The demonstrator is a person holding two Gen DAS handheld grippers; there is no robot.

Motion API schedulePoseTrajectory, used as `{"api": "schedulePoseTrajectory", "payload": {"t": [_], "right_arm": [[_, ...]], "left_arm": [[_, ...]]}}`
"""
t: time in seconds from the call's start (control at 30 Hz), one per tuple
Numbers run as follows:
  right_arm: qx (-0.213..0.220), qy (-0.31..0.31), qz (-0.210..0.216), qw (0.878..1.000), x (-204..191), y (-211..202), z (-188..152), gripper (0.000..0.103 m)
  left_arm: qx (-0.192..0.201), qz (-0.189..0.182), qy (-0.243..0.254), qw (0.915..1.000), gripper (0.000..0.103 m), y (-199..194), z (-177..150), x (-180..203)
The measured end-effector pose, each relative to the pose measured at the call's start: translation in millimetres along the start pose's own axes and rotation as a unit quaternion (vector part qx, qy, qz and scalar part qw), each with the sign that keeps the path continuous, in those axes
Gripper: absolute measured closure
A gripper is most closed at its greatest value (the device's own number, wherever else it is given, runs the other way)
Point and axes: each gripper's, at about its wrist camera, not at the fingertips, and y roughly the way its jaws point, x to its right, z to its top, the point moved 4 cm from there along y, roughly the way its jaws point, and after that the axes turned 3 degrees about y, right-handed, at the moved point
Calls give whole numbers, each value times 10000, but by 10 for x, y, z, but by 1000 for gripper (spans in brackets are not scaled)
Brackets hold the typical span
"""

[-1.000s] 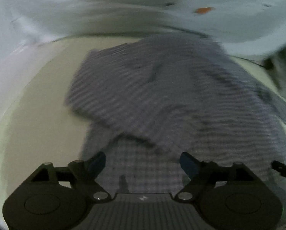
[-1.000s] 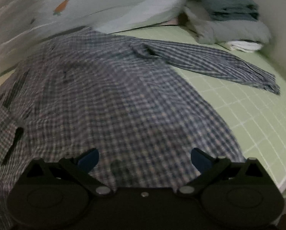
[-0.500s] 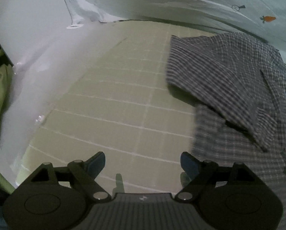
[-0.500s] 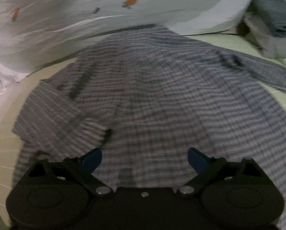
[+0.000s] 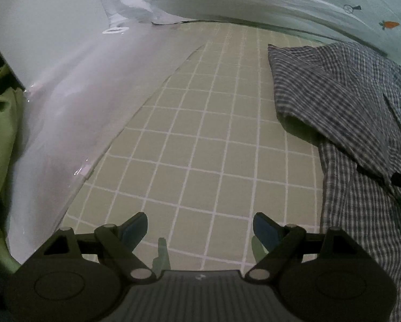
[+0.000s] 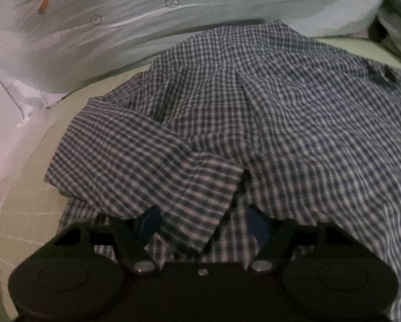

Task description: Fold clothes

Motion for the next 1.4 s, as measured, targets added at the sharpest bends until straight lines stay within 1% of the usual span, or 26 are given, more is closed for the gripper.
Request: {"api": "schedulePoseTrajectory", "payload": {"t": [0.07,0.13,0.17,0.2,0.23,0.4,0.53,0.67,0.8,0.87,0.93,0.97,1.0,1.03,1.07,1.1,1.13,1.17,1.2,1.23,1.27,1.3,1.33,1.4], "right_arm": [[44,-133,-29,9999,-20,30,11,43],[23,-374,-63,9993,-50,50,29,81],[21,-478,-90,9988,-54,43,43,88],[19,-579,-118,9982,-58,35,58,99],[69,-624,-70,9980,-33,-1,104,101],[337,-823,199,9958,105,-198,351,103],[618,-877,362,9936,275,-383,604,103],[946,-969,111,9907,682,-468,963,103],[1273,-1061,-147,9861,1091,-553,1322,103],[1406,-943,-366,9849,1434,-561,1544,103],[1406,-805,-541,9853,1777,-499,1749,103],[1317,-693,-559,9873,1968,-434,1857,103],[1200,-557,-480,9901,2074,-378,1915,103],[1080,-418,-393,9925,2172,-323,1969,102],[940,-446,-272,9942,2159,-260,1948,99],[799,-486,-147,9955,2136,-198,1921,90],[716,-649,-81,9953,2050,-133,1839,60],[638,-822,-20,9946,1959,-69,1752,41],[601,-931,44,9938,1865,5,1664,17],[584,-1002,144,9931,1759,59,1563,12],[508,-1006,236,9933,1663,117,1483,11],[427,-1005,328,9935,1568,175,1404,2],[301,-926,448,9942,1473,232,1337,0],[79,-784,671,9946,1303,326,1227,0]], "left_arm": [[11,14,33,10000,17,-11,-12,1],[8,58,-5,10000,17,-9,-4,-16],[-1,74,-62,10000,17,-9,3,-14],[-12,79,-124,9999,17,-4,14,-1],[-25,74,-169,9998,17,4,25,17],[-49,11,-276,9996,17,-8,79,264],[2,-64,-250,9997,17,-29,132,607],[-68,-126,-227,9996,17,7,169,1004],[-94,-82,-308,9994,17,31,230,1262],[-52,-40,-450,9990,17,36,265,1351],[-42,-4,-604,9982,17,77,293,1405],[-56,34,-675,9977,17,101,300,1424],[-91,85,-740,9972,17,135,305,1433],[-154,163,-815,9964,17,171,296,1447],[-218,241,-888,9955,17,205,286,1460],[-290,309,-942,9947,17,227,274,1456],[-362,376,-992,9937,17,246,260,1451],[-431,431,-1008,9930,17,250,228,1444],[-500,486,-1023,9923,16,253,197,1437],[-565,539,-1039,9915,15,257,166,1429],[-604,573,-1060,9909,12,264,136,1417],[-658,587,-1088,9901,12,282,114,1392],[-712,600,-1114,9894,12,301,95,1367],[-812,600,-1159,9881,12,354,102,1309]]}}
